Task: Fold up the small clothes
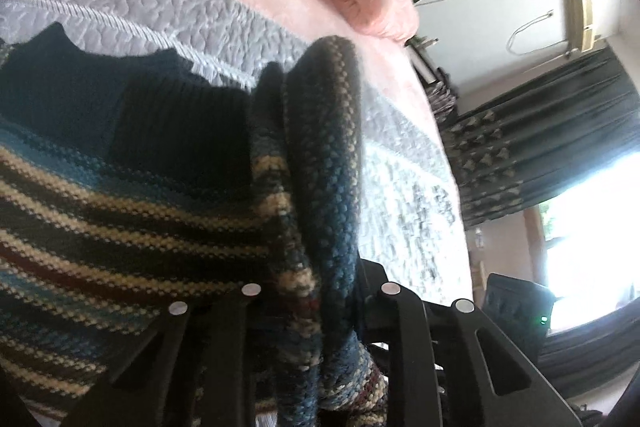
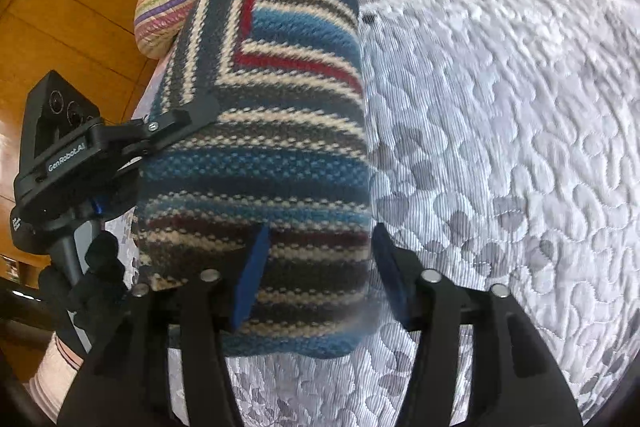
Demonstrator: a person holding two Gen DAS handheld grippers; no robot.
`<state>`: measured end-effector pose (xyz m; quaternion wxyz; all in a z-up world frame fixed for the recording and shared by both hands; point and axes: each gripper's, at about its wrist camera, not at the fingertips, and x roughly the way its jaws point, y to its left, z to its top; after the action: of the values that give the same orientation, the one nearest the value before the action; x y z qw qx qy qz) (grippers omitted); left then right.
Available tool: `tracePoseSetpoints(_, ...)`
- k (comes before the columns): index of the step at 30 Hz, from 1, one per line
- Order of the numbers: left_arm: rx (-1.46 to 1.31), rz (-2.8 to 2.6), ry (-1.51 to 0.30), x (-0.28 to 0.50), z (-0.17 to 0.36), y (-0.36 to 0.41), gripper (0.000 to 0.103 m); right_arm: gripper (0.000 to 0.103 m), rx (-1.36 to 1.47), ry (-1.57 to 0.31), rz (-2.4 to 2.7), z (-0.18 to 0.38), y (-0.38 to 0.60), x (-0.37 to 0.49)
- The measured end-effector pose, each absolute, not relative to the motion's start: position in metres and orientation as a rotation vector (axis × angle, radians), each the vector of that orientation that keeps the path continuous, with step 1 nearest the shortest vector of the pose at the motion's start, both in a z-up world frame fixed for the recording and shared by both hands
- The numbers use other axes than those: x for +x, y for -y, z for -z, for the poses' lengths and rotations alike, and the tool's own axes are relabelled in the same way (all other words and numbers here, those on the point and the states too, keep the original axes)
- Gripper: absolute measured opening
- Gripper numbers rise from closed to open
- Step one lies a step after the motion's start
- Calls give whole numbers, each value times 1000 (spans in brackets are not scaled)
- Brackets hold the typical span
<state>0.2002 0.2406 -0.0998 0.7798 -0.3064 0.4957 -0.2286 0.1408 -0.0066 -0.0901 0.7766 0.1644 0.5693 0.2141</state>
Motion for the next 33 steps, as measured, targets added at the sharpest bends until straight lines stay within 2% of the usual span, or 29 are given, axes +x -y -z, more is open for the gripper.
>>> tracePoseSetpoints(10, -707, 473, -1003, 177, 75, -306, 22, 57, 115, -1163, -437, 63, -27, 124)
tracePoseSetpoints(18, -736, 478, -999, 171, 69, -345, 22, 57, 101, -1160, -481, 61, -51, 118)
tracePoseSetpoints(23, -784, 472, -978, 168, 61, -380, 22, 62, 45, -1137, -512, 53, -74, 115)
tracePoseSetpoints(33, -792, 399, -965, 172, 55, -435, 22, 62, 16, -1141, -570, 51, -115, 110)
